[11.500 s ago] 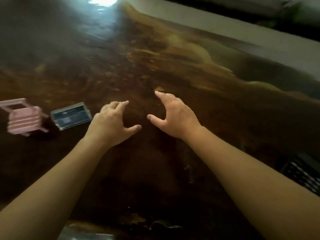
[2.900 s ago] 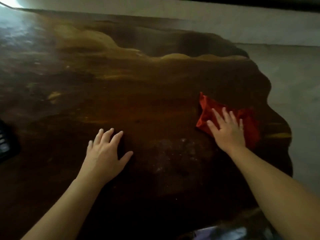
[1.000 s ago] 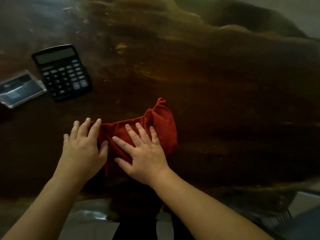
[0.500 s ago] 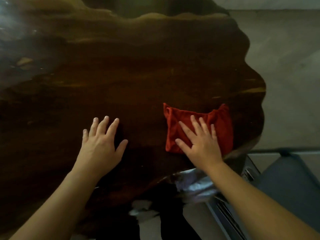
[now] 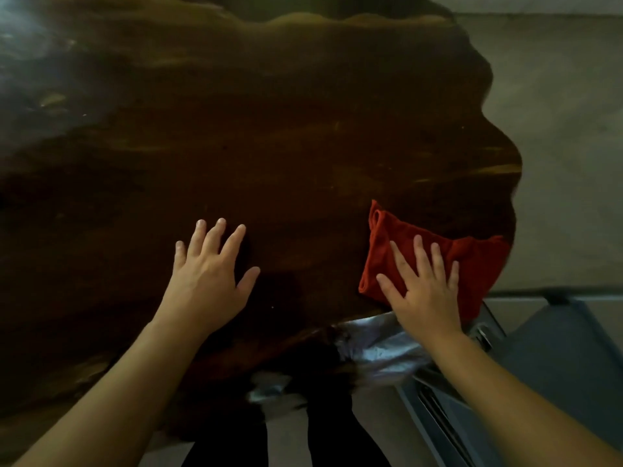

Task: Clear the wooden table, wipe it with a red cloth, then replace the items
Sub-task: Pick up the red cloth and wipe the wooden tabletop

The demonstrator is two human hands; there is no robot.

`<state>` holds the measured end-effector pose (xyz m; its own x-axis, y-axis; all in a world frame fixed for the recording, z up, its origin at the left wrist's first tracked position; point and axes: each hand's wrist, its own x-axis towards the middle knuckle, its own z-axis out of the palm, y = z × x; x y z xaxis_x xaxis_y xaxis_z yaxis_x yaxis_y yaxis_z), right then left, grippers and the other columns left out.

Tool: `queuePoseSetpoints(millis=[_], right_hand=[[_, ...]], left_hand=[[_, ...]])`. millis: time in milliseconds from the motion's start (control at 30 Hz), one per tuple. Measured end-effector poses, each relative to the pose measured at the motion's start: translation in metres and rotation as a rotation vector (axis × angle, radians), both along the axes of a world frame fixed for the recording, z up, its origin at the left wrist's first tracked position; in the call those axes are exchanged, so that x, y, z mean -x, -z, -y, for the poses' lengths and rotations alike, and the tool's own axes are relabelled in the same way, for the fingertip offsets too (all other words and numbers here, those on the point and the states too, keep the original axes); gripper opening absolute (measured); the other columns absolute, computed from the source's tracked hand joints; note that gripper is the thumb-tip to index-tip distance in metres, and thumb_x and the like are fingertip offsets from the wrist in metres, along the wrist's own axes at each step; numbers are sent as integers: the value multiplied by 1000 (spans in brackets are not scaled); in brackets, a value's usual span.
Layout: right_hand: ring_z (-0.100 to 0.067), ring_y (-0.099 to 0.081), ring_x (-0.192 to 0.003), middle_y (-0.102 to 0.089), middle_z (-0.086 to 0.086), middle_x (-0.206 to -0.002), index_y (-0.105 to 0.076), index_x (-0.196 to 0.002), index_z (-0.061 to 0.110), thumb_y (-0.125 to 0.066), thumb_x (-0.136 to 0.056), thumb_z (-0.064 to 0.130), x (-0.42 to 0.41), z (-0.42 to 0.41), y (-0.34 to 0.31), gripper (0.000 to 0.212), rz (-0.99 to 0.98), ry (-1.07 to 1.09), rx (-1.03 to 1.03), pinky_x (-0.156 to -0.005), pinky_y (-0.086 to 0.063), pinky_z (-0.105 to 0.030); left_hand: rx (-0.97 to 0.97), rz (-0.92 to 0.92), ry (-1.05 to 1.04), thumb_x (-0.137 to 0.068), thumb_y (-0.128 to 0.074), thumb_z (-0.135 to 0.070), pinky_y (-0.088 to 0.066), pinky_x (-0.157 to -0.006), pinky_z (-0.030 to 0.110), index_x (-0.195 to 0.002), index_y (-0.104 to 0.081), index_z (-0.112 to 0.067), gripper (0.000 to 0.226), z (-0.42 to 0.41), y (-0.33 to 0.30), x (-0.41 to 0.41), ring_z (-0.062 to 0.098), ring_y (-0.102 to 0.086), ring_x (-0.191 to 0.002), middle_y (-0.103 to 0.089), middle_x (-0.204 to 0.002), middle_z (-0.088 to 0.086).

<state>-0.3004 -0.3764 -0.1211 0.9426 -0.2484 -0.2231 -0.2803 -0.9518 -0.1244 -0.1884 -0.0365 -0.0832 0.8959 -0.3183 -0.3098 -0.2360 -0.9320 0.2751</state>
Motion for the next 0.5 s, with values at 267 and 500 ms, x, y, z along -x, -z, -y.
queuePoseSetpoints(millis=[267,500], right_hand=[[-36,5,-154,-4,-4,-170,-1,-157,51,-17,-95,79,-8,-125,-7,70,-61,-251,-12,-114,3,-73],[-40,-3,-154,-14,-5,-169,-15,-156,52,-26,-94,78,-20,-258,-10,69,-70,-539,-58,-110,4,-77]], left_hand=[[-5,-36,-271,-92,-49,-59,-12,-119,60,-159,-19,-25,81,-105,-6,34,34,0,-153,-15,-166,12],[-5,-15,-498,-93,-52,-55,-17,-118,60,-157,-27,-22,77,-187,-7,66,35,-8,-152,-24,-164,15]])
